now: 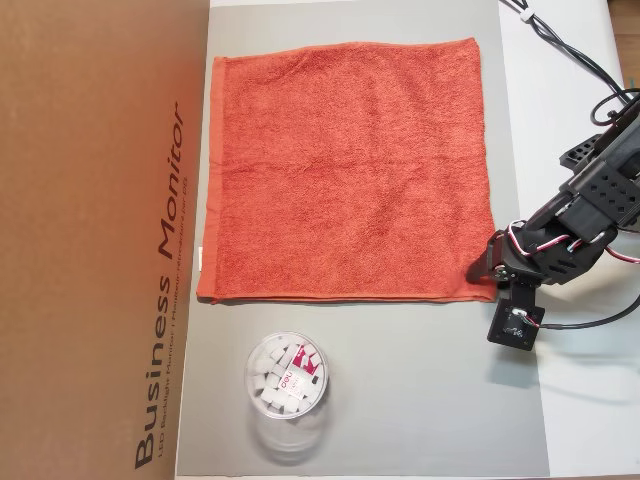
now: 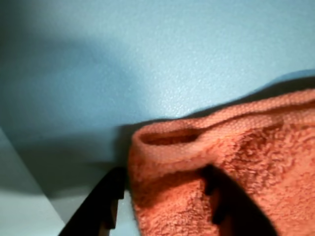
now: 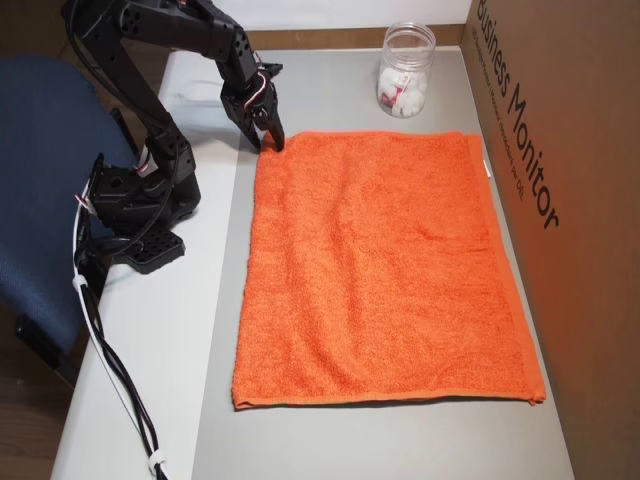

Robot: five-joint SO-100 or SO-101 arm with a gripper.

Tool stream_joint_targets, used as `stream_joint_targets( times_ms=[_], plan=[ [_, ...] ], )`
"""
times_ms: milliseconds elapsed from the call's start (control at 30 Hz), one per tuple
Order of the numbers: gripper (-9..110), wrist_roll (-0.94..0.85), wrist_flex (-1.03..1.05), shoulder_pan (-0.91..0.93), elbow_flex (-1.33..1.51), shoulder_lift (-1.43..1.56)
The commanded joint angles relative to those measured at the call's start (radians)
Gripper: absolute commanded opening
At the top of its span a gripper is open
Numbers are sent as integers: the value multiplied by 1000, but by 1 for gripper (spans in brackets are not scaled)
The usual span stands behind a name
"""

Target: Fold the blanket.

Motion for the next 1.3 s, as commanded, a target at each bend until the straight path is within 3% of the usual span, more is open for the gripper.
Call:
stream_joint_targets(
  times_ms=[0,367,467,933,1267],
  plan=[
    [8,8,2,6,-9,-5],
    [5,8,2,6,-9,-3],
    [0,5,2,21,-11,5],
    [0,6,5,72,3,101],
    [0,6,227,74,28,334]
  ],
)
